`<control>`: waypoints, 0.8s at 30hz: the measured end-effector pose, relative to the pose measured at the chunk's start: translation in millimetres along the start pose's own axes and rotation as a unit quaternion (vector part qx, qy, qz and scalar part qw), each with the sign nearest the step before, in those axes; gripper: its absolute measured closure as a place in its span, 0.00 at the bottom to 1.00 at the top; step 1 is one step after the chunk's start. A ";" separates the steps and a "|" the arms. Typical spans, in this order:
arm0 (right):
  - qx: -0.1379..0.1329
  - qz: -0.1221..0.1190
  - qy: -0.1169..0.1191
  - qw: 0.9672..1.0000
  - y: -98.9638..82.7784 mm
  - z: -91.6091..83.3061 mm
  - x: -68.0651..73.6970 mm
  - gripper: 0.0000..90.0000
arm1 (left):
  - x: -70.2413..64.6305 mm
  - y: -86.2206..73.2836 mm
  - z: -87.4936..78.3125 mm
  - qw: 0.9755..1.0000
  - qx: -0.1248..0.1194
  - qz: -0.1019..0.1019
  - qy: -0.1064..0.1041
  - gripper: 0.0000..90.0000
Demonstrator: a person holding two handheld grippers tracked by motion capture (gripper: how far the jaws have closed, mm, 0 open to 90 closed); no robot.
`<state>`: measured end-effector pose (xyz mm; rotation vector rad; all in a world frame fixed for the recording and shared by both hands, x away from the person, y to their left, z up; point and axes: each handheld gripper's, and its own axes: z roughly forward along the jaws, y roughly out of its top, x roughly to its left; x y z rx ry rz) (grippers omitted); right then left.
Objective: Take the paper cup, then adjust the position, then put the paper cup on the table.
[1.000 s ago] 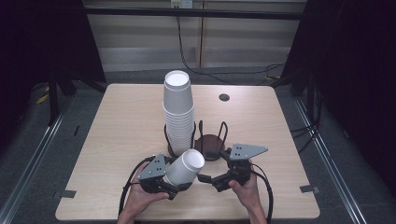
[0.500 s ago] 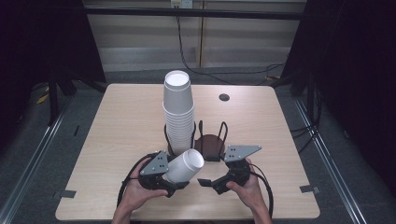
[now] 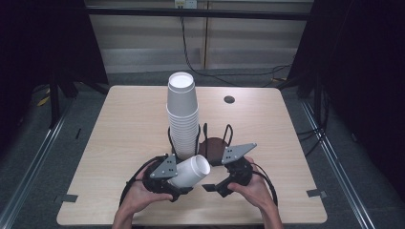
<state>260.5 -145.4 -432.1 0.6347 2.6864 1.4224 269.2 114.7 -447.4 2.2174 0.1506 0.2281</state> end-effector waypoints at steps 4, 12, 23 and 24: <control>0.020 -0.007 -0.001 1.000 1.8 -1.4 -0.2 0.15 | 0.8 -0.6 1.0 1.000 0.016 0.010 -0.006 0.18; 0.050 -0.018 0.001 0.999 10.0 -2.9 -0.4 0.15 | -0.6 3.2 5.9 0.998 0.055 0.029 -0.008 0.18; 0.130 -0.042 -0.006 0.991 20.4 5.5 -1.5 0.16 | -0.9 6.8 11.5 0.996 0.081 0.041 -0.019 0.18; 0.133 -0.045 -0.005 0.990 21.9 6.2 -1.4 0.16 | -0.9 7.3 11.3 0.996 0.082 0.042 -0.020 0.18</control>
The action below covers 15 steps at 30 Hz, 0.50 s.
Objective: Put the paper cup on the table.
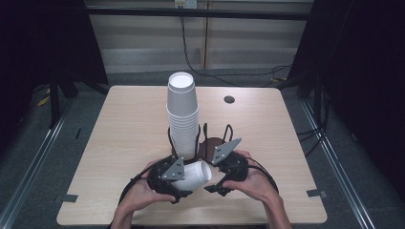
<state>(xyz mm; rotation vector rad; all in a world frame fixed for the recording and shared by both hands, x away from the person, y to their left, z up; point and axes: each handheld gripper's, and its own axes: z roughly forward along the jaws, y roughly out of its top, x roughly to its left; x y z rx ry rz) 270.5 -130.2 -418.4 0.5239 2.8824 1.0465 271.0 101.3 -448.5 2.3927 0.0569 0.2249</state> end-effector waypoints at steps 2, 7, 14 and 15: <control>0.005 -0.002 0.004 1.000 2.2 1.3 -0.7 0.16 | 0.6 1.2 -0.9 1.000 0.003 0.005 0.000 0.18; 0.014 -0.010 0.015 1.000 7.7 7.5 -2.3 0.16 | 1.1 1.4 0.1 1.000 0.011 0.005 -0.003 0.18; 0.019 -0.022 0.021 0.999 14.0 8.6 -1.7 0.20 | -0.1 1.9 2.6 1.000 0.016 0.008 -0.013 0.18; 0.018 -0.023 0.022 0.999 14.7 8.0 -2.3 0.20 | -0.4 2.2 3.0 1.000 0.018 0.010 -0.011 0.18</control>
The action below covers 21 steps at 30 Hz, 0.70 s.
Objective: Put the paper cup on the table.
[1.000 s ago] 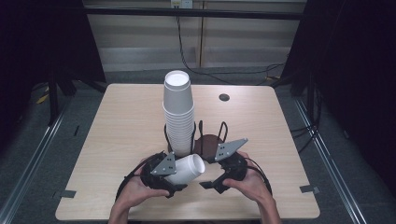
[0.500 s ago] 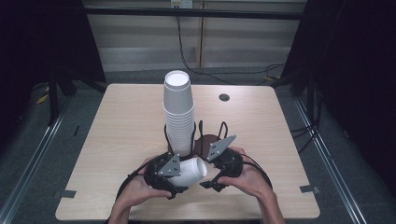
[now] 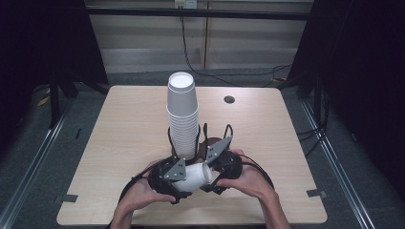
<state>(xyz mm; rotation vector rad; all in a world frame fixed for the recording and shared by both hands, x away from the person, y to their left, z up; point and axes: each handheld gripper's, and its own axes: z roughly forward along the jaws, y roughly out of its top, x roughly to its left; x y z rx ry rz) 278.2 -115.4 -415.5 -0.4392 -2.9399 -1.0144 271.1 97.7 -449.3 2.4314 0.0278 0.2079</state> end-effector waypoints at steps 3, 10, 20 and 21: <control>0.003 0.001 0.007 1.000 1.4 0.7 0.3 0.20 | -1.7 1.6 1.7 1.000 0.007 0.003 -0.004 0.18; 0.018 -0.003 0.020 1.000 5.7 4.2 1.3 0.24 | -5.2 8.3 4.8 1.000 0.016 0.017 -0.010 0.18; 0.036 -0.007 0.035 0.999 8.5 8.2 2.7 0.24 | -7.0 9.5 7.8 0.999 0.015 0.024 -0.021 0.18; 0.040 -0.003 0.037 0.999 8.9 8.6 3.3 0.24 | -7.0 9.5 7.7 0.999 0.015 0.024 -0.020 0.18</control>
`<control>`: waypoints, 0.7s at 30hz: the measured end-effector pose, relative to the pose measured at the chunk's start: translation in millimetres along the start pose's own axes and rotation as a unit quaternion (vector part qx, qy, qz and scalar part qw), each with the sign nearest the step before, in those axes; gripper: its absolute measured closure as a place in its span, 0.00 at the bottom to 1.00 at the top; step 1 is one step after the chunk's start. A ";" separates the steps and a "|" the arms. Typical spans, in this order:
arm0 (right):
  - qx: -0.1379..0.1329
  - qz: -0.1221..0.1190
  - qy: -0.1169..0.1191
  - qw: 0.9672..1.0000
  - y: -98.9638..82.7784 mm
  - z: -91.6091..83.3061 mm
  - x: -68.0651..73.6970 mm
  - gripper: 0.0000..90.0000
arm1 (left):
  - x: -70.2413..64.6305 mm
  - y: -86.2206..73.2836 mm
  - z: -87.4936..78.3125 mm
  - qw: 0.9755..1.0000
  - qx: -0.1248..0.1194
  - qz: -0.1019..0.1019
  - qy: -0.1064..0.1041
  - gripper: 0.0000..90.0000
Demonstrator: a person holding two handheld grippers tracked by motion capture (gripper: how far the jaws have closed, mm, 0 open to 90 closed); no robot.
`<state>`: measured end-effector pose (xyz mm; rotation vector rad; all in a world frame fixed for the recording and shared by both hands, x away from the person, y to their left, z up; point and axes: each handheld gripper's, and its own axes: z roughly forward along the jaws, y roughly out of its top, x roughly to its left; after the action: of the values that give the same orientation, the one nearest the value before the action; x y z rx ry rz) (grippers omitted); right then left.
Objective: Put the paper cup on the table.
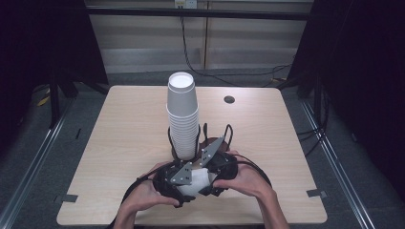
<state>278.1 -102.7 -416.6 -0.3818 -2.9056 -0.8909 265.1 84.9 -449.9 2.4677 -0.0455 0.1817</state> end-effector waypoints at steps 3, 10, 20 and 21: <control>0.007 -0.004 -0.003 1.000 1.5 2.2 1.6 0.24 | -0.7 -0.5 0.1 1.000 -0.002 -0.001 -0.005 0.18; 0.006 0.002 0.007 1.000 -0.7 2.1 0.6 0.26 | -1.4 -2.9 0.7 1.000 -0.016 -0.002 -0.011 0.17; -0.005 0.008 0.017 1.000 -0.3 -1.5 0.4 0.26 | 1.4 -6.5 -4.6 0.999 -0.043 -0.002 -0.019 0.15; -0.003 0.009 0.020 1.000 0.2 -1.8 0.4 0.26 | 0.7 -6.8 -5.1 0.999 -0.047 -0.006 -0.019 0.15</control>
<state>277.8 -103.5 -415.0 -0.3870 -2.8594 -0.8950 265.7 93.4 -450.1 2.3768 -0.0540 0.1249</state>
